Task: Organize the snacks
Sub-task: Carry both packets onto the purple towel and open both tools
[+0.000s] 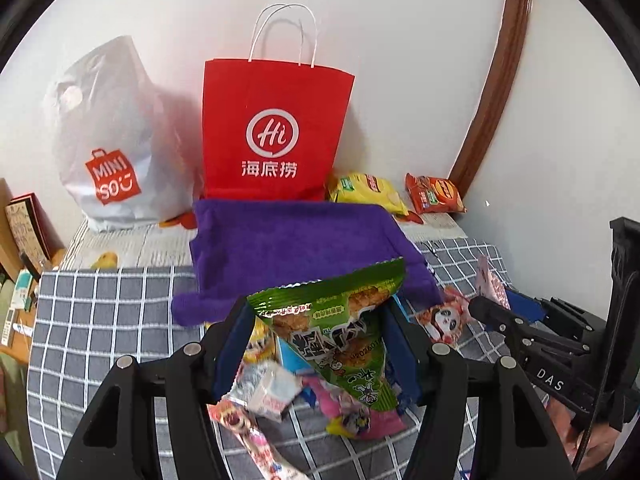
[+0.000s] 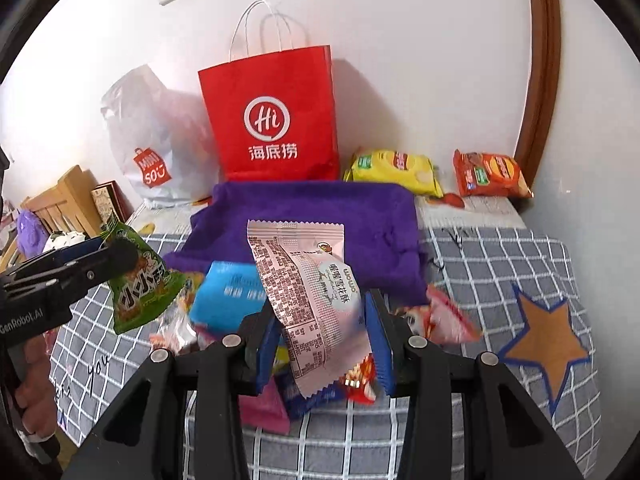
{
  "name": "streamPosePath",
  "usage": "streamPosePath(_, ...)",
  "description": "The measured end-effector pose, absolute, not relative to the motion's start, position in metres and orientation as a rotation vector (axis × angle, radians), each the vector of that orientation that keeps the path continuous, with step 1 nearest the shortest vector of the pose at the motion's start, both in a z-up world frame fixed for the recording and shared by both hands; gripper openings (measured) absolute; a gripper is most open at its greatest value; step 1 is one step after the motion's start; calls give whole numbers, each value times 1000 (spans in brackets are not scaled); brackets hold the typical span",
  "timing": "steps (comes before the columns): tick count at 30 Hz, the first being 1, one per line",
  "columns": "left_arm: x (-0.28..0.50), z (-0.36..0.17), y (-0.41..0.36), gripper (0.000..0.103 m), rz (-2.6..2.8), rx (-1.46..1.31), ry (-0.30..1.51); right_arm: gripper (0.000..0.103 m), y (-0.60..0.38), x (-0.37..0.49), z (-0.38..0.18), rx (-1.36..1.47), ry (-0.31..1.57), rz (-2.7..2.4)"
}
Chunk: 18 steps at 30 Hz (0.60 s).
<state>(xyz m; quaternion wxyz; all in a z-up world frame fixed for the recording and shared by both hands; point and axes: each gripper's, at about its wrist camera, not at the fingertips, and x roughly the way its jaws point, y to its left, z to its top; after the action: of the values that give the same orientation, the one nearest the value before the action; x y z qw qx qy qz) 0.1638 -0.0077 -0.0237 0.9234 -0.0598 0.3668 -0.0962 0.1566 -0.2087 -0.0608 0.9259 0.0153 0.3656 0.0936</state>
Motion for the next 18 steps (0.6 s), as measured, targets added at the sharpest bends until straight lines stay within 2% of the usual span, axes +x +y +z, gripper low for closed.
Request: streamPosePath(18,263,-33,9,62,-190,-124,789,40,-199,259,-55,5,740,180)
